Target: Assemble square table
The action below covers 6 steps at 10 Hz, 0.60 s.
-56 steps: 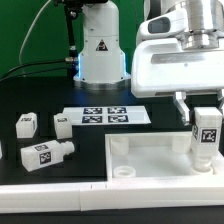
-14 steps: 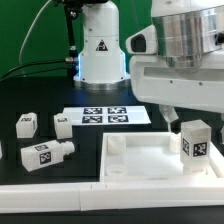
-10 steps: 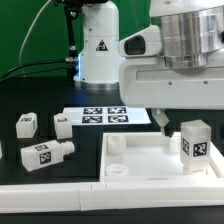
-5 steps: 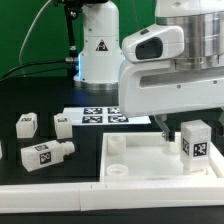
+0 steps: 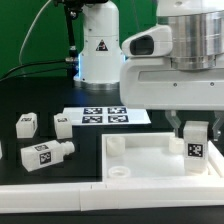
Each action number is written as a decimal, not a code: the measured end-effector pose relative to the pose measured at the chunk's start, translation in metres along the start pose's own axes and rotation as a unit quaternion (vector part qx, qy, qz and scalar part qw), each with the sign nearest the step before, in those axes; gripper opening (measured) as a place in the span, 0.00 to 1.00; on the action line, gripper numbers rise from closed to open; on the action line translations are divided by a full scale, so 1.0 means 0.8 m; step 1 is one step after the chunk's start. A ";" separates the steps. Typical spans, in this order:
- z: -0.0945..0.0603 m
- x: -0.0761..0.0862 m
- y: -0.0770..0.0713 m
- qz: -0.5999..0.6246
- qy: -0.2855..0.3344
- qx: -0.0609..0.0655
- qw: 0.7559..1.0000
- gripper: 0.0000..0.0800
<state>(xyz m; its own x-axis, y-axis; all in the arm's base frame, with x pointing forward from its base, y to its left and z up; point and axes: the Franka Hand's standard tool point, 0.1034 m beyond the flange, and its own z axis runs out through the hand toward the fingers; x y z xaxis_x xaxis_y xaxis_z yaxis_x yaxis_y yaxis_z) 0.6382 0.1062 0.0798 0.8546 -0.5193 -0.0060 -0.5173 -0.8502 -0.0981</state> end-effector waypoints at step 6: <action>0.002 0.001 0.001 0.407 -0.026 0.032 0.912 0.36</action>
Offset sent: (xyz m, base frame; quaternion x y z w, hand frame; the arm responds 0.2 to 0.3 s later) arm 0.0247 0.0154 0.0061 0.1009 -0.1060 0.4377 0.8871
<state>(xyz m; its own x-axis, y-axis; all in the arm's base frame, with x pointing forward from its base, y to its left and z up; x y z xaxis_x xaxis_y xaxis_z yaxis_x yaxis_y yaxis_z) 0.6386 0.1049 0.0783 0.1902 -0.9703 -0.1496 -0.9794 -0.1769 -0.0978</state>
